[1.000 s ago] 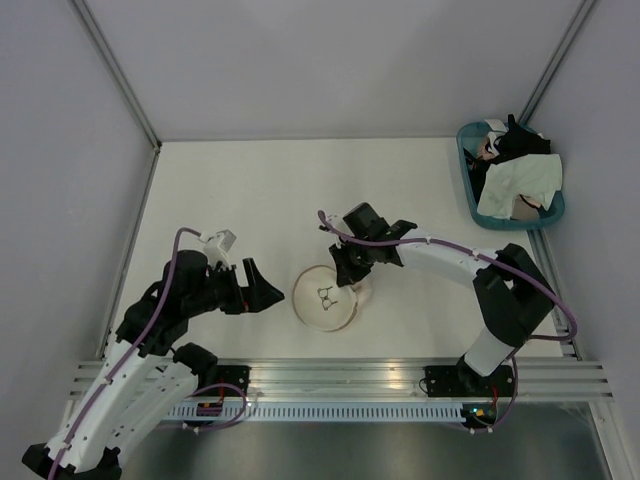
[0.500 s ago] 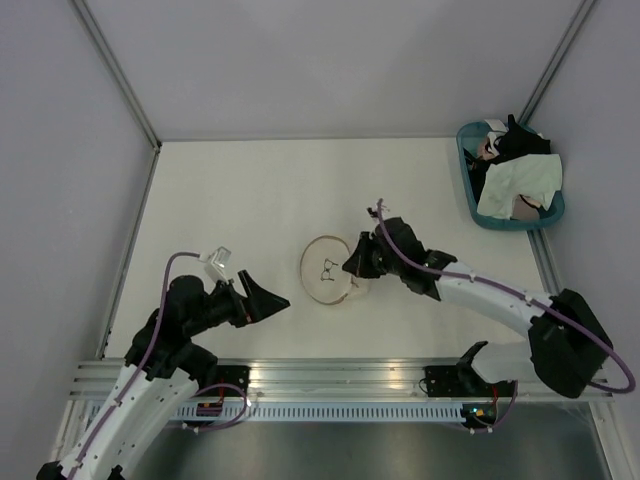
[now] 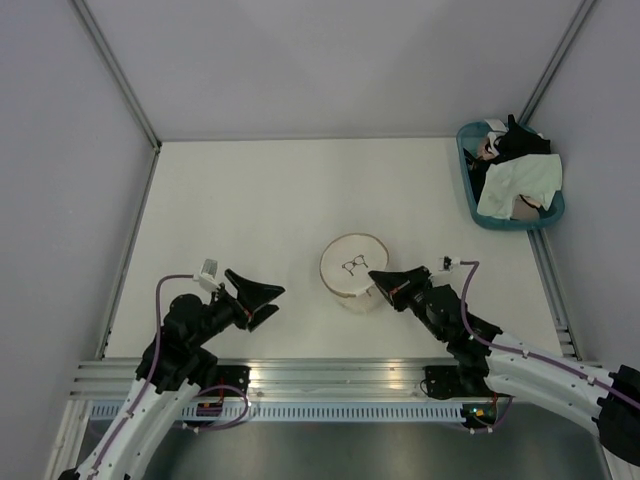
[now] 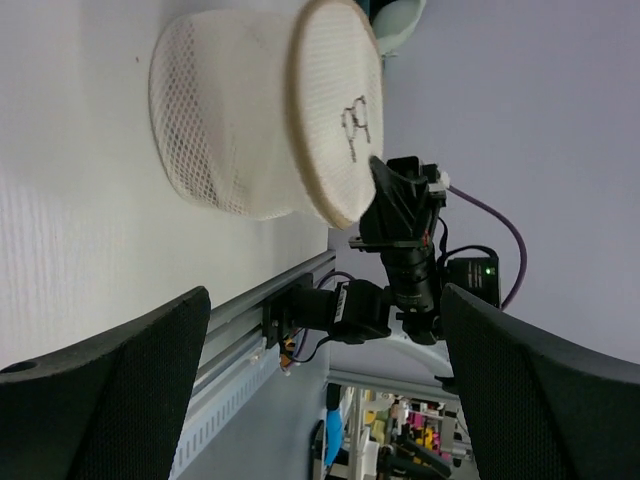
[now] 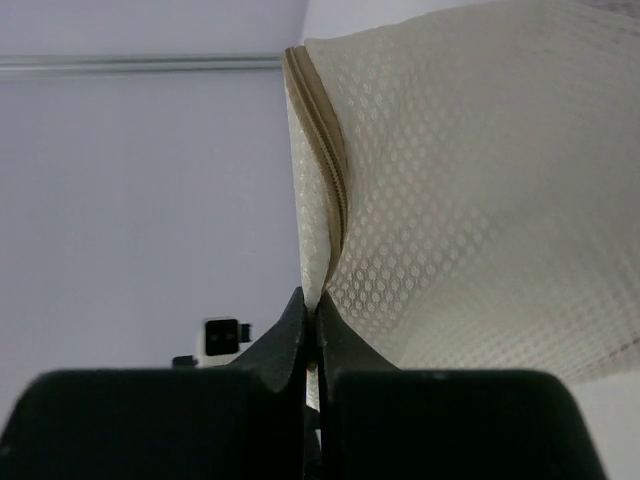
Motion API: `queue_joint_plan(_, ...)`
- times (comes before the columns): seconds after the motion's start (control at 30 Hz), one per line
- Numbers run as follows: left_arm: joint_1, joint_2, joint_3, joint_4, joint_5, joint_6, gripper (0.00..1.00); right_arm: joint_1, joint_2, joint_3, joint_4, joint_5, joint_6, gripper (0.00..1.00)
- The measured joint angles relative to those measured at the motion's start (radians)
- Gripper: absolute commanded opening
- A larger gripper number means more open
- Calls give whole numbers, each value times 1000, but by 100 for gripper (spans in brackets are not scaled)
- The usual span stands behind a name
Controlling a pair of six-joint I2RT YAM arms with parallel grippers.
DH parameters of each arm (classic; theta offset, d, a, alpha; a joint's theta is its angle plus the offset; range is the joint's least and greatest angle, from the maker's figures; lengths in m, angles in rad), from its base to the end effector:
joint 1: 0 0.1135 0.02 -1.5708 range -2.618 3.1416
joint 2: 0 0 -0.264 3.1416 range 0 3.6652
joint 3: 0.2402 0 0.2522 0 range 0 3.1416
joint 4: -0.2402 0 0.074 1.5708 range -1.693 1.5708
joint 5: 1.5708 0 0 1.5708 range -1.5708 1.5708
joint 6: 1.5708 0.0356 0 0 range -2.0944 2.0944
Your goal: Unzip the laundry bag and remove the bra
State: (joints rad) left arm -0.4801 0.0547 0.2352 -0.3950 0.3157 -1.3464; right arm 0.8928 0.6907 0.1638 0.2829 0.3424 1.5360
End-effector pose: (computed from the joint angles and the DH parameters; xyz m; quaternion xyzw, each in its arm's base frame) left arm 0.0765 -0.0523 0.2080 -0.2333 0.7394 -0.5652 0.2818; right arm 0.1114 0.1193 0.1844 0.3449 0.7034 0.5218 0.3375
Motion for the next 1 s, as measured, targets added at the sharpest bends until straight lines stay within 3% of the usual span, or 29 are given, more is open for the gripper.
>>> queue_joint_plan(0.13,0,112,-9,79,-23,-48,100,15,21,-17,113,30,74,0)
queue_joint_plan(0.37,-35,401,13,277,-39,-94,99,64,199,-28,299,57,141,1)
queue_joint_plan(0.63,-159,574,29,478,-127,-150,99,99,349,-29,492,92,170,1)
queue_joint_plan(0.87,-193,731,30,647,-163,-180,98,110,473,2,640,37,166,1)
queue_joint_plan(0.97,-197,779,30,686,-165,-185,85,113,496,20,679,-6,160,0)
queue_joint_plan(1.0,-198,791,30,703,-166,-188,73,113,503,26,692,-18,158,0)
